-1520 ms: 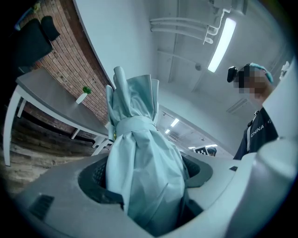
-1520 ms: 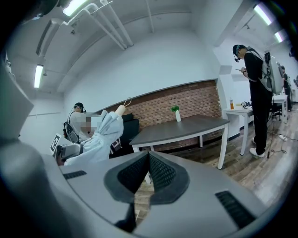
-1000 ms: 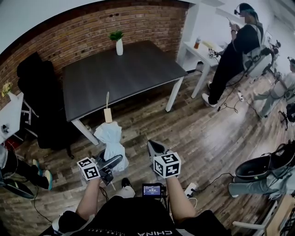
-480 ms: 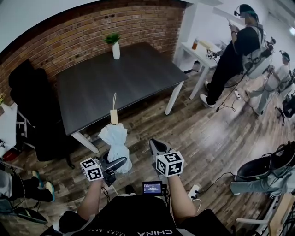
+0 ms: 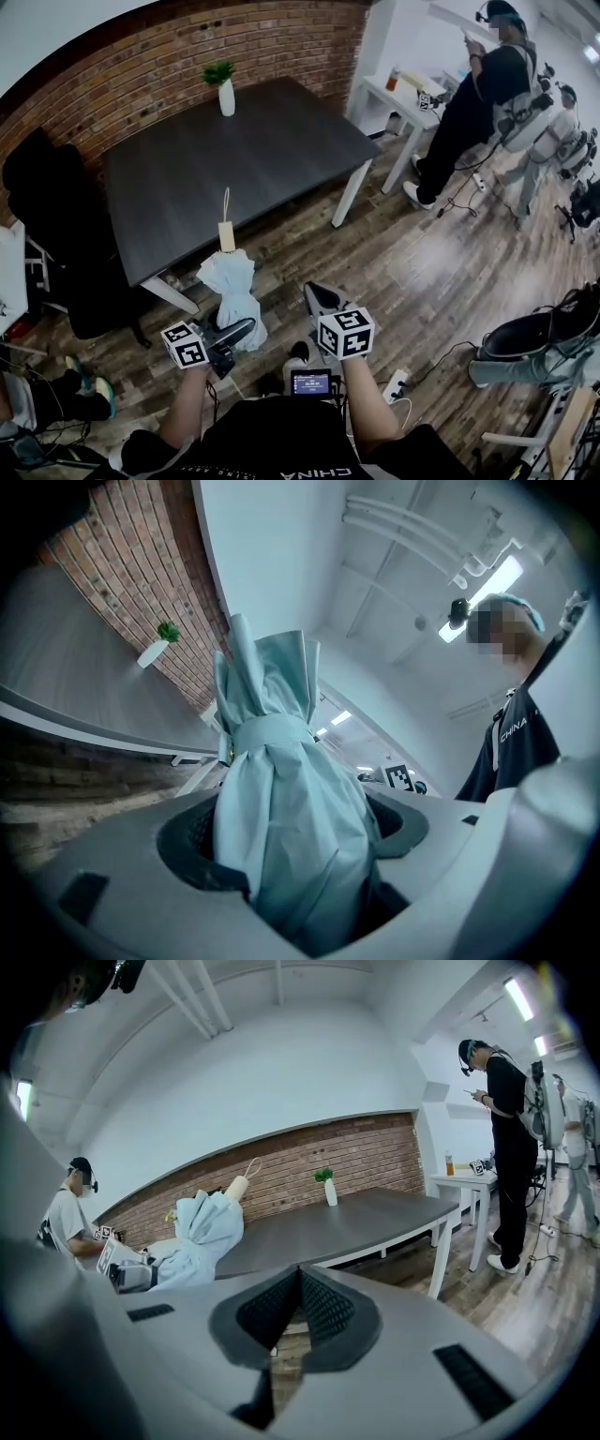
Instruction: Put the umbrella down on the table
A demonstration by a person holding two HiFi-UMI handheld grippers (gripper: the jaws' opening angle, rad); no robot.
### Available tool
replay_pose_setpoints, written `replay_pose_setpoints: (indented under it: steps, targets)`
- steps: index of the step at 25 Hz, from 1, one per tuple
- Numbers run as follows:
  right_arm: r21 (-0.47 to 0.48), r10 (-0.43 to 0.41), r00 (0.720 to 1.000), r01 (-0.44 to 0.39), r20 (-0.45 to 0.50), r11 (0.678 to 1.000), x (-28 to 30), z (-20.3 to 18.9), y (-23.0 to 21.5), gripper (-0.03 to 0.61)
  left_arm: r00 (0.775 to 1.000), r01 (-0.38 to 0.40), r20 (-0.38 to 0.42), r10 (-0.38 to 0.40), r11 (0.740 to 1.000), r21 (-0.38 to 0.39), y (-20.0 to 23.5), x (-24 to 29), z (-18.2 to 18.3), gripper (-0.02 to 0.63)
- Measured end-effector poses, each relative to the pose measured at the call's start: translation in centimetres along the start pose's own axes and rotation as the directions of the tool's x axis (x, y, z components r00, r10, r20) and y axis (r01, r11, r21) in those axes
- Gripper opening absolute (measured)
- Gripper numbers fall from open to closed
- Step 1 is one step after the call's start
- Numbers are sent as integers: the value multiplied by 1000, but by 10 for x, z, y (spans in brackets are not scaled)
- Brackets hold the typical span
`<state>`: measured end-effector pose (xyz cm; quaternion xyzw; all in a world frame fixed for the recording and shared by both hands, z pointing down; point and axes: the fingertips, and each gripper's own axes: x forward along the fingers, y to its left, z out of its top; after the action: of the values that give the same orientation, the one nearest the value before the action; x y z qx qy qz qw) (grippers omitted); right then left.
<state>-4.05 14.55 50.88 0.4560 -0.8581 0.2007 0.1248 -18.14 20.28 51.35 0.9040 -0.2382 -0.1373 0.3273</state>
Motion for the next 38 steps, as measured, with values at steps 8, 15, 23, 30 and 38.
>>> replay_pose_setpoints:
  steps: [8,15,23,30,38]
  targets:
    - [16,16,1000,-16,3,1000,44,13,-33,9,1000,-19,3,19,1000,-15,41,31,15,359]
    - [22,39,999,-39,25,999,90,52,-77,9,999,-46,5,46,999,18,80,75,54,359]
    - [28,43,999,-44,34,999,123,88,-136,9,998,-65,11,65,998,20,117,131,85,359]
    - [36,46,998,-48,46,998,133,108,-191,9,996,-83,37,83,996,24,139,180,105,359]
    - [76,49,998,-52,43,996,147,109,-227,9,994,-105,30,104,994,22,156,209,118,359]
